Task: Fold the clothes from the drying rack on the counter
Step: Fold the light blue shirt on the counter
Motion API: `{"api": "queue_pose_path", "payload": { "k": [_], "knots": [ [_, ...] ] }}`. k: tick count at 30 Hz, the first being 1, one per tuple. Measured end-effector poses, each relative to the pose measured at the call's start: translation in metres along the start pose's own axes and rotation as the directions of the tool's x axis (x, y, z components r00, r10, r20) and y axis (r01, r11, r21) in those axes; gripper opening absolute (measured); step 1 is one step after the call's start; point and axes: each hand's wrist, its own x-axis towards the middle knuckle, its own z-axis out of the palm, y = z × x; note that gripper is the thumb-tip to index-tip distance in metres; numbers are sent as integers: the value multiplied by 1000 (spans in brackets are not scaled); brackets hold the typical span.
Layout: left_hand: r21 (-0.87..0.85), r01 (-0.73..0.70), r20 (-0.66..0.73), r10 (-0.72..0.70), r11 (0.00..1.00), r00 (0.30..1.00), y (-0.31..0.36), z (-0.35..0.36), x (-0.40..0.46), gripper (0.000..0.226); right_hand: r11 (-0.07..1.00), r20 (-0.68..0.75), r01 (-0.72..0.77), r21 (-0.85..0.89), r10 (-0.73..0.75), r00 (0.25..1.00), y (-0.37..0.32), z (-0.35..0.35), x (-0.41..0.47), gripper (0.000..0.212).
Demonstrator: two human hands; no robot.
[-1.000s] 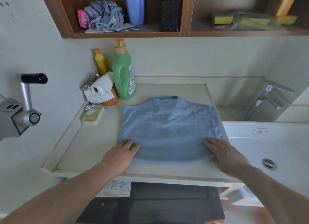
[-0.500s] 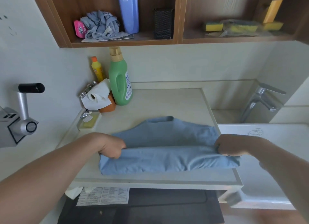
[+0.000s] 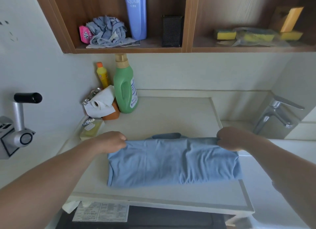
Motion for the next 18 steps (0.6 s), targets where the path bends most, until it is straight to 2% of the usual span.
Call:
{"api": "queue_pose_path", "payload": {
  "k": [9,13,16,18],
  "knots": [
    [61,111,-109,-104,992,989,-18,15,23,28,991,-23,-116,59,118,993,-3,11,44,26],
    [76,165,-139,-154,983,978,-21,25,33,30,990,-23,-117,74,119,993,-5,23,58,21],
    [147,176,-163,-151,973,975,-17,24,36,32,991,-44,-109,72,112,993,-3,32,69,26],
    [192,178,-166,-146,965,975,-16,22,38,33,989,-52,-122,82,126,991,-5,32,71,19]
  ]
}}
